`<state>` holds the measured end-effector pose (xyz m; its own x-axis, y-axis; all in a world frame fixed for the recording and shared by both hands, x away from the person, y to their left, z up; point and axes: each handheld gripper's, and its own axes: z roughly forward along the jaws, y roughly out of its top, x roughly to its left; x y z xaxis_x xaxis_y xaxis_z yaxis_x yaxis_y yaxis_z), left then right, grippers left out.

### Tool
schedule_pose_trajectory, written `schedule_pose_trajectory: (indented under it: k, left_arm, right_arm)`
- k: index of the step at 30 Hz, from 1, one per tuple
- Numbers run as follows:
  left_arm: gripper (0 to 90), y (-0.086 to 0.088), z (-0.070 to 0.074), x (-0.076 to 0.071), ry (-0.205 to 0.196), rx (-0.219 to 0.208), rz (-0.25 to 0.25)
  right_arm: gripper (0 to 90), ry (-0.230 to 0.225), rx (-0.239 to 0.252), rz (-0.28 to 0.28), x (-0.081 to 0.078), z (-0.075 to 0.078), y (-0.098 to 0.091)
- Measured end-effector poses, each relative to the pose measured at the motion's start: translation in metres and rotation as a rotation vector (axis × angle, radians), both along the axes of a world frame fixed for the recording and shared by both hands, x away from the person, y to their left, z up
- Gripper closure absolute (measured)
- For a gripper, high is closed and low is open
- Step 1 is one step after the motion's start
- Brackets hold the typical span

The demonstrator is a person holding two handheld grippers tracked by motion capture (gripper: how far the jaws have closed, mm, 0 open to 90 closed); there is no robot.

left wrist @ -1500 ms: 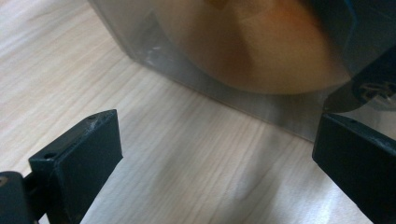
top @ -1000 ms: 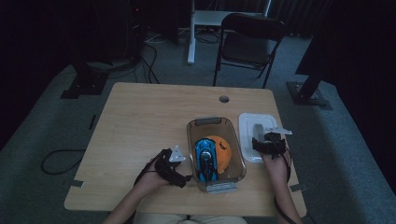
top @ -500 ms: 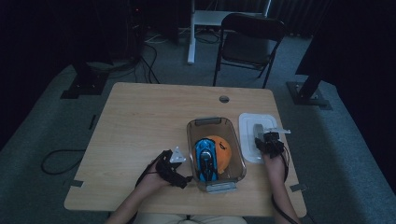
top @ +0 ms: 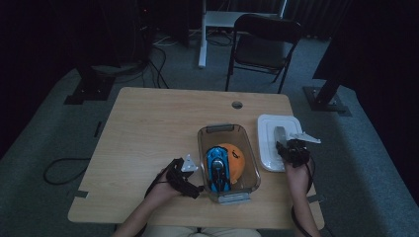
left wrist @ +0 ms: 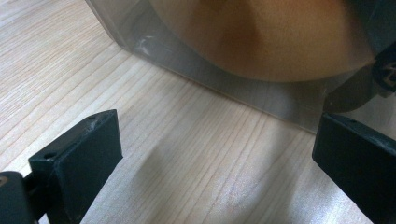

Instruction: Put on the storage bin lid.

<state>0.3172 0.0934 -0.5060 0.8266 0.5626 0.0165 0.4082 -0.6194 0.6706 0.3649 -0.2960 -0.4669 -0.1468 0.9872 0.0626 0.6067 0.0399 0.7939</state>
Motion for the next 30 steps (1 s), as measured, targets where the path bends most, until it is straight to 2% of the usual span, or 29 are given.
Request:
schedule_pose_trajectory:
  k: [3,4,5,7,9,10,11,12,14,15,18,23,27,30]
  left_arm:
    - [2.1,-0.001,0.000,0.000,-0.003,0.004,0.000]
    - [2.1,-0.002,0.000,-0.001,-0.004,0.006,0.000]
    - [2.1,-0.004,0.001,-0.001,-0.006,0.006,-0.003]
    - [2.1,-0.008,0.001,-0.001,-0.008,0.010,-0.012]
    - [2.1,-0.011,0.001,-0.001,-0.007,0.011,-0.022]
    - [2.1,-0.011,0.001,-0.001,-0.007,0.011,-0.022]
    - [2.1,-0.014,0.002,-0.002,-0.009,0.015,-0.028]
    - [2.1,-0.014,0.002,-0.002,-0.009,0.015,-0.028]
    - [2.1,-0.018,0.002,-0.001,-0.007,0.015,-0.034]
    - [2.1,-0.018,0.002,-0.001,-0.007,0.015,-0.034]
    - [2.1,-0.026,0.002,-0.001,-0.007,0.016,-0.048]
    - [2.1,-0.037,0.002,-0.002,-0.003,0.014,-0.074]
    - [2.1,-0.033,-0.001,-0.002,0.006,0.001,-0.062]
    - [2.1,-0.027,0.000,-0.002,0.005,0.003,-0.041]
  right_arm:
    - [67.6,-0.042,0.012,0.007,-0.013,0.019,0.001]
    - [67.6,-0.042,0.012,0.007,-0.013,0.019,0.001]
    - [67.7,-0.072,0.024,0.021,-0.024,0.031,0.003]
    - [67.6,-0.106,0.032,0.034,-0.035,0.043,0.006]
    - [67.7,-0.130,0.043,0.054,-0.044,0.054,0.009]
    - [67.7,-0.130,0.043,0.054,-0.044,0.054,0.009]
    - [67.6,-0.153,0.057,0.074,-0.053,0.064,0.013]
    - [67.6,-0.153,0.057,0.074,-0.053,0.064,0.013]
    - [67.7,-0.182,0.078,0.107,-0.064,0.076,0.019]
    - [67.7,-0.182,0.078,0.107,-0.064,0.076,0.019]
    - [67.7,-0.198,0.085,0.172,-0.074,0.088,0.032]
    - [67.7,-0.211,0.092,0.259,-0.083,0.097,0.054]
    - [67.7,-0.192,0.101,0.351,-0.084,0.096,0.073]
    - [67.7,-0.178,0.098,0.392,-0.084,0.093,0.085]
